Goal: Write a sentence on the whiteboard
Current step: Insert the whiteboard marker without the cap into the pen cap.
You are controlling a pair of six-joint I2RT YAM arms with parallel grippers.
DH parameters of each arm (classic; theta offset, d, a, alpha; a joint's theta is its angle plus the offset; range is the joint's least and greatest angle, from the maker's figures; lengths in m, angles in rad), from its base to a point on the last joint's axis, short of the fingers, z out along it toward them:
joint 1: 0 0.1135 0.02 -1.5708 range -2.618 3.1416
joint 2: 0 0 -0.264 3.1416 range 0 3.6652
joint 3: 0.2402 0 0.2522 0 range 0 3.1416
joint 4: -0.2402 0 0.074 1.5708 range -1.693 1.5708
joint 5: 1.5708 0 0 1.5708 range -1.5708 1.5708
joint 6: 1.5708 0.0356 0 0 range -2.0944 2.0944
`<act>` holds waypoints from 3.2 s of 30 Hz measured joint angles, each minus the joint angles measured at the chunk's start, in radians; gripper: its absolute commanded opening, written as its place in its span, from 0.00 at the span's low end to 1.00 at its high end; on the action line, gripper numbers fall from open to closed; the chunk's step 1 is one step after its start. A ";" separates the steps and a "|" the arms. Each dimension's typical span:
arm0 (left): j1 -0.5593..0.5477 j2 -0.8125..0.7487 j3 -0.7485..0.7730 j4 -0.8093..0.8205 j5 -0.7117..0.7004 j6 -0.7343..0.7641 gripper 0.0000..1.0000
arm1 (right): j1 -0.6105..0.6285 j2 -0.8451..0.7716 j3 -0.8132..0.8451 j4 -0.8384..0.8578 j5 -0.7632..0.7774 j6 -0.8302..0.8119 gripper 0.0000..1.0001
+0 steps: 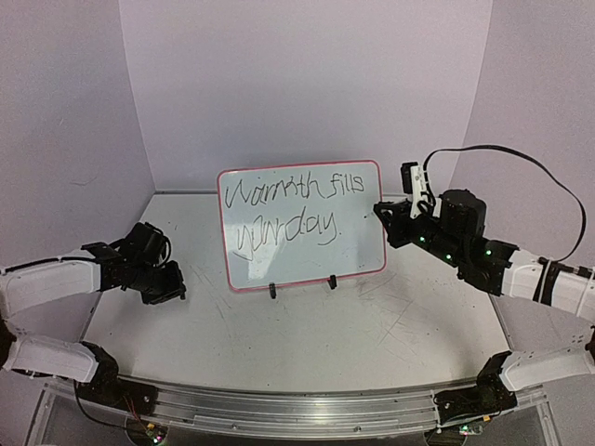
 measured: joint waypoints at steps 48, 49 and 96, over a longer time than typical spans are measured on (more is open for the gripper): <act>-0.444 0.169 0.009 0.900 0.184 1.105 0.00 | 0.240 0.446 0.481 -0.308 -0.367 0.121 0.00; -0.444 0.169 0.009 0.900 0.184 1.105 0.00 | 0.240 0.446 0.477 -0.307 -0.366 0.122 0.00; -0.444 0.164 0.006 0.910 0.177 1.104 0.00 | 0.243 0.421 0.372 -0.203 -0.324 0.165 0.00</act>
